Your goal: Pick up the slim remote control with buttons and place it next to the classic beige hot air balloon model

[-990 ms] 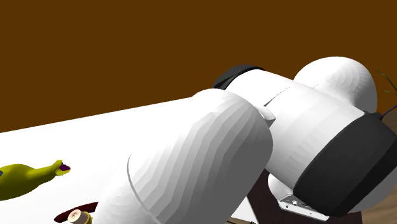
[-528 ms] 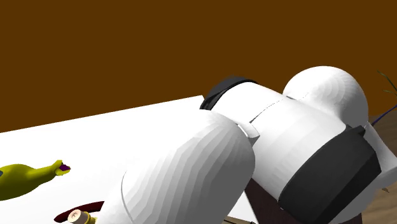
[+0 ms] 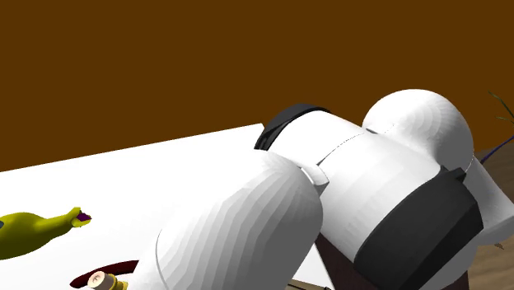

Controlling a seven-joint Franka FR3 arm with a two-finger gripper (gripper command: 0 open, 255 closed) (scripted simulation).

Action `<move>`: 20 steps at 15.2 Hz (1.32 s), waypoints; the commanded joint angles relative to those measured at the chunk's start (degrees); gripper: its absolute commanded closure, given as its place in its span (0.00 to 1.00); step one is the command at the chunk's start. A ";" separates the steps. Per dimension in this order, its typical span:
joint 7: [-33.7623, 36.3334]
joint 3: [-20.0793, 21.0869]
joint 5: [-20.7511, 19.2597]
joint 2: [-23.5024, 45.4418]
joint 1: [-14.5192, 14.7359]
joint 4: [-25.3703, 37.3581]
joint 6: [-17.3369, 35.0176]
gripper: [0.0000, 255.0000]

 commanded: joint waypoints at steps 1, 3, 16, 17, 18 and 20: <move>0.12 -0.10 0.00 0.69 0.08 -0.40 -0.24 1.00; 0.09 -0.16 -0.04 1.39 0.20 0.47 -0.39 0.00; -0.39 0.75 0.96 -3.96 -0.51 -0.57 -4.69 0.00; -0.39 0.75 0.96 -3.96 -0.51 -0.57 -4.69 0.00; -0.39 0.75 0.96 -3.96 -0.51 -0.57 -4.69 0.00; -0.39 0.75 0.96 -3.96 -0.51 -0.57 -4.69 0.00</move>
